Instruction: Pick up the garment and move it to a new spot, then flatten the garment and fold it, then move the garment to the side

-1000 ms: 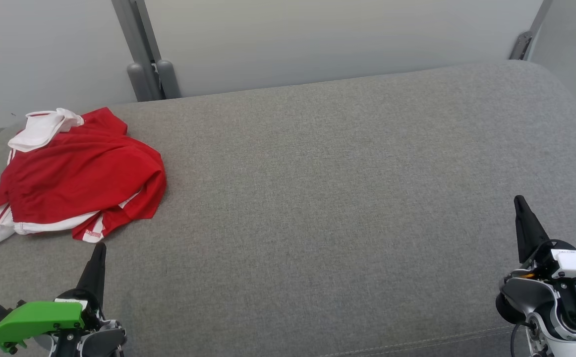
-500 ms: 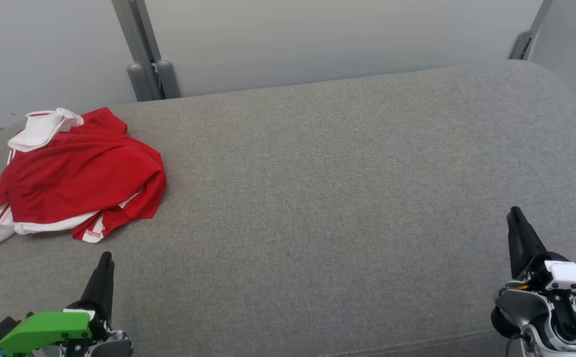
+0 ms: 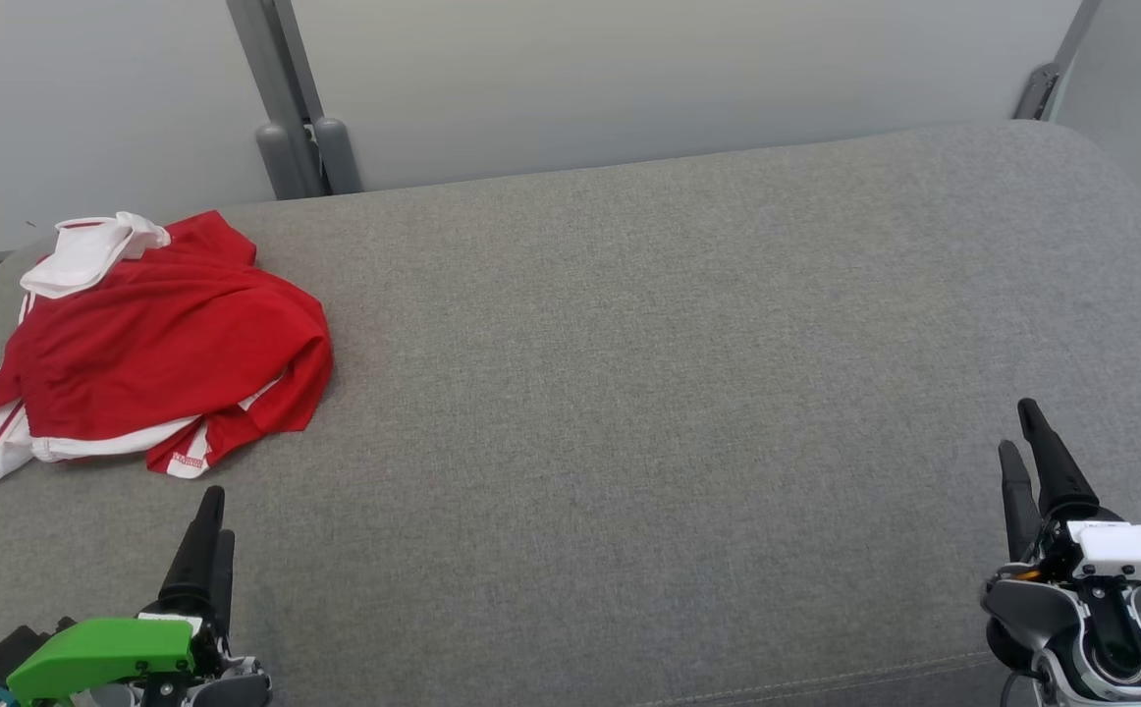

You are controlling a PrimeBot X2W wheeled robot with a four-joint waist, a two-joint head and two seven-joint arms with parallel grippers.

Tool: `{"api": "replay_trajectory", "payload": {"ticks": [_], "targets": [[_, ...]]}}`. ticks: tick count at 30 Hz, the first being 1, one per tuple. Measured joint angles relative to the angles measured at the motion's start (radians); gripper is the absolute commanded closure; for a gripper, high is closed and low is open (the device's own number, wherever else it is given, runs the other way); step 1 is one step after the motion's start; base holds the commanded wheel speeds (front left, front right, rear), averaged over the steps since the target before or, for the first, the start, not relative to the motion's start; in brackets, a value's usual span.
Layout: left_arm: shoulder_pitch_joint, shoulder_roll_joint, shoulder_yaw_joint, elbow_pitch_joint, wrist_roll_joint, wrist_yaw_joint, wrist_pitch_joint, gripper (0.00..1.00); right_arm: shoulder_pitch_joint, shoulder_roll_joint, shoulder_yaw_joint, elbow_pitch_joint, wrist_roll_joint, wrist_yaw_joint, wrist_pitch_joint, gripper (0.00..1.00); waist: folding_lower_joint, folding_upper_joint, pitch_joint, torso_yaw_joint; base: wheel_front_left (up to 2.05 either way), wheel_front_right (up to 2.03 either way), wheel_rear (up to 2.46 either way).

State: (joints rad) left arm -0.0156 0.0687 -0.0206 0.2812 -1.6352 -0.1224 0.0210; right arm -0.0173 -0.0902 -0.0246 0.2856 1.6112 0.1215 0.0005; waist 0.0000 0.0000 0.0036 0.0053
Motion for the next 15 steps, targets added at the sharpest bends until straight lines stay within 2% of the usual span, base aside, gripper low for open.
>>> {"api": "replay_trajectory", "payload": {"ticks": [6,15], "targets": [[0.000,0.009,-0.017,-0.005,0.070,0.000,-0.023,0.00,0.000,-0.021,0.017,-0.008,-0.096,-0.001,-0.015,0.00,0.0000,0.0000,0.000,0.002,0.00,0.00,0.00],[0.000,0.021,-0.040,-0.013,0.190,0.001,-0.049,0.00,0.000,-0.038,0.046,-0.034,-0.258,-0.037,-0.037,0.00,0.0000,0.0000,-0.001,0.005,0.00,0.00,0.00]]}}
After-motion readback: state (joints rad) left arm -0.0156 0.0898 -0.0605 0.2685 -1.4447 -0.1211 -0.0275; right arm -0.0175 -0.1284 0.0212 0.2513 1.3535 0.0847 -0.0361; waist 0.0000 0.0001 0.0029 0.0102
